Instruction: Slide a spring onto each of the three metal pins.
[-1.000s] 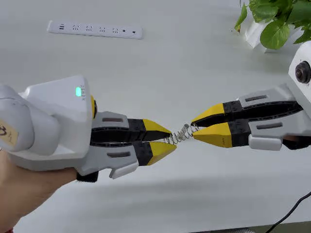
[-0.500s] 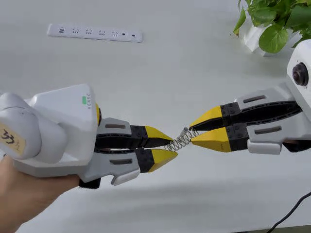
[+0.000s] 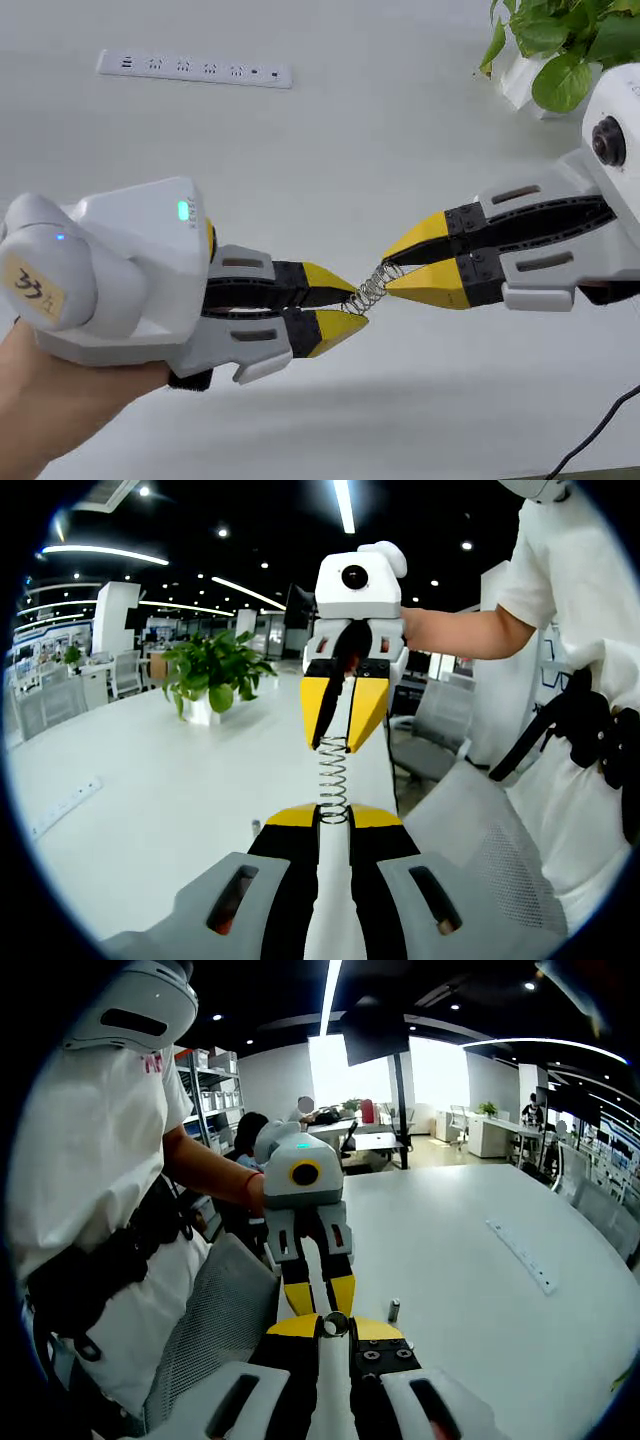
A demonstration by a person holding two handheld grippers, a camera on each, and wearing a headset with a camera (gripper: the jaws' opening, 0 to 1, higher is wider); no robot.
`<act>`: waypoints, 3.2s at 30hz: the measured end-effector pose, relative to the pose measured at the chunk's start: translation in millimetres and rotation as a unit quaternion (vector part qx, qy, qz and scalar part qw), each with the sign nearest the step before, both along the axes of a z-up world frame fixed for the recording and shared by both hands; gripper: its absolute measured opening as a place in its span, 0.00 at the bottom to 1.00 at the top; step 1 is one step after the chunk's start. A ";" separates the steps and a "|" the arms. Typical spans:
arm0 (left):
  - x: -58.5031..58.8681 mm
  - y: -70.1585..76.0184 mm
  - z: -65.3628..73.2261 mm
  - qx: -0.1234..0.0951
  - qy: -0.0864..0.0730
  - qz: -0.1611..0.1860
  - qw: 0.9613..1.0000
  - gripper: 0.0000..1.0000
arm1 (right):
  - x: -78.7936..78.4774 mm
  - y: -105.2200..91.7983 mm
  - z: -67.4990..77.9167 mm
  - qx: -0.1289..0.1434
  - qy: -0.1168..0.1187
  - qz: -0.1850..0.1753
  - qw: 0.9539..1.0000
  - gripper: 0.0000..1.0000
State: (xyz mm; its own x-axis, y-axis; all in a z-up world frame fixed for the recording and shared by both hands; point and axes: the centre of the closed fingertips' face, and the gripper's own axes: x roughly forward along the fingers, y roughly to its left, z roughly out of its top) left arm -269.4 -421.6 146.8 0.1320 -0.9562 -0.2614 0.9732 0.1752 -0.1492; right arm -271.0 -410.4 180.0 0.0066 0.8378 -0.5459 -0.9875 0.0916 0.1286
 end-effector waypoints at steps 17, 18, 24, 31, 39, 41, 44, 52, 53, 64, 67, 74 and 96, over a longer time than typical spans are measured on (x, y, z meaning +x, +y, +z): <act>-1.5 -1.8 -1.1 -0.002 0.000 0.000 1.000 0.07 | -2.5 6.7 2.4 -0.013 -0.010 0.018 1.000 0.07; -1.6 -1.7 -1.1 -0.003 0.001 0.000 1.000 0.07 | -1.9 5.4 2.1 -0.013 -0.010 0.019 1.000 0.07; -2.4 -1.9 -1.9 -0.005 0.001 0.001 1.000 0.07 | -3.4 7.0 1.7 -0.017 -0.011 0.022 1.000 0.07; -2.5 -1.0 -1.8 -0.011 0.003 0.004 1.000 0.07 | -3.2 6.0 1.5 -0.020 -0.008 0.024 0.999 0.07; -2.4 -1.0 -1.7 -0.016 0.003 0.006 1.000 0.07 | -0.8 3.5 2.8 -0.048 -0.008 0.046 0.998 0.19; -2.4 -1.2 -2.1 -0.016 0.003 0.006 1.000 0.07 | -1.6 0.3 2.5 -0.067 -0.019 0.073 0.995 0.21; -2.0 -1.4 -2.8 -0.015 0.002 0.006 1.000 0.07 | -5.9 0.6 -1.6 -0.096 -0.022 0.111 0.989 0.20; 1.1 -1.1 -2.3 -0.015 -0.002 0.009 1.000 0.07 | -4.5 6.0 -15.5 -0.177 -0.045 0.204 0.962 0.20; 1.1 -1.0 -2.9 -0.014 -0.003 0.009 1.000 0.07 | -4.2 5.2 -17.7 -0.193 -0.047 0.217 0.956 0.19; 3.0 -1.2 -3.8 -0.017 -0.002 0.011 1.000 0.07 | -5.1 8.3 -29.2 -0.249 -0.068 0.273 0.927 0.13; 4.0 -1.2 -3.6 -0.018 -0.002 0.011 1.000 0.07 | -5.4 5.6 -29.5 -0.256 -0.067 0.277 0.924 0.12; 6.4 -0.7 -1.9 -0.023 -0.002 0.012 1.000 0.07 | -2.3 2.7 -30.0 -0.263 -0.068 0.279 0.921 0.09; 7.1 0.3 -1.9 -0.030 0.002 0.015 0.999 0.07 | -2.6 7.0 -30.4 -0.260 -0.063 0.278 0.923 0.07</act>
State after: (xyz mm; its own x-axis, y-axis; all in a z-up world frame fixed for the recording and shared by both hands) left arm -262.4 -421.4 144.9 0.1592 -0.9660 -0.2038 0.9670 0.1942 -0.1649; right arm -273.5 -403.4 149.6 -0.2534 0.3555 -0.8997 -0.9049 -0.4159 0.0905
